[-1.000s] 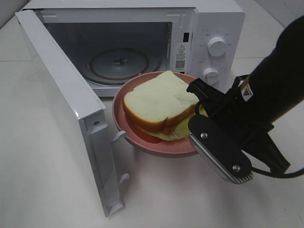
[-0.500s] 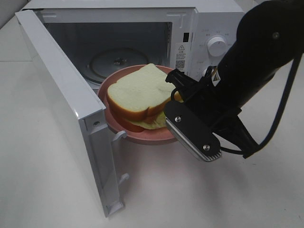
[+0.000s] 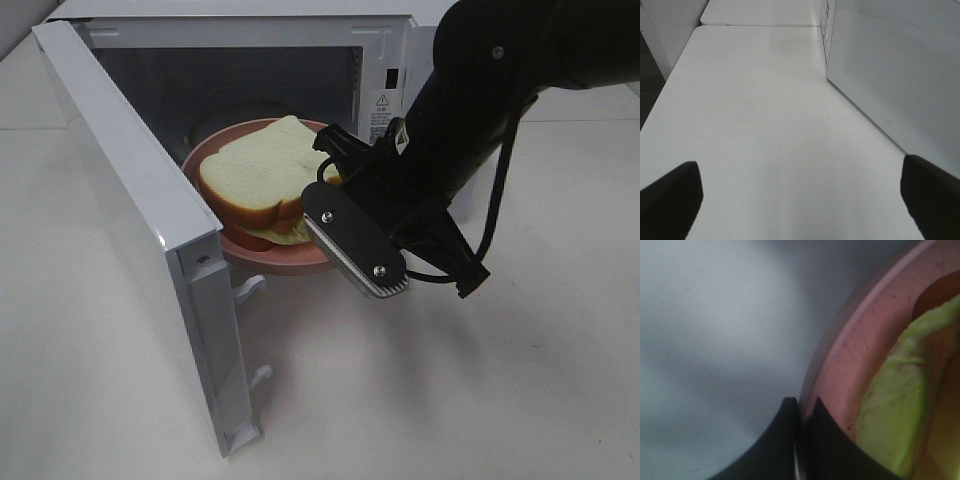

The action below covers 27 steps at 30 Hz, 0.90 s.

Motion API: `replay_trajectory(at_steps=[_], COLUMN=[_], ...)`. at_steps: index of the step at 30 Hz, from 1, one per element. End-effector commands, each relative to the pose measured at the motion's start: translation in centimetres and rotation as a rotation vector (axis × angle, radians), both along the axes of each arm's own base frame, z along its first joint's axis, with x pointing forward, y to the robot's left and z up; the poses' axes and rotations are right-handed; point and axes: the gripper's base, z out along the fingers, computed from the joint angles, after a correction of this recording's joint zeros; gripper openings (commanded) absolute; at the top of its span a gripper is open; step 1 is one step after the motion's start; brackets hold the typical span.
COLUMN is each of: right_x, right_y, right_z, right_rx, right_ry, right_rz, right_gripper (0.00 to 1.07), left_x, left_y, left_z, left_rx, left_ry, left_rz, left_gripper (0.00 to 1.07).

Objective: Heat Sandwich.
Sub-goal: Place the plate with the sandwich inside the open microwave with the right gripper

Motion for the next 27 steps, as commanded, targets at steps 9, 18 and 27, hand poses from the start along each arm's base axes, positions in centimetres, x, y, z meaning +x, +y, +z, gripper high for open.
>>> replay_trajectory(at_steps=[9,18,27], right_x=[2.0,3.9,5.8], right_y=[2.2,3.6,4.9], right_z=[0.0,-0.2,-0.6], right_rx=[0.032,0.018,-0.005], right_ry=[-0.039,-0.016,0.015], right_rz=[0.02,0.001,-0.054], right_gripper=[0.01,0.01,0.01], left_x=[-0.4,-0.4,-0.4], left_y=[-0.1,-0.1,-0.1], left_z=[0.0,0.0,0.0], left_rx=[-0.004,-0.004,-0.004], left_ry=[-0.034,-0.034,-0.034], left_rz=[-0.004,-0.004,-0.004], left_gripper=[1.01,1.01,1.01])
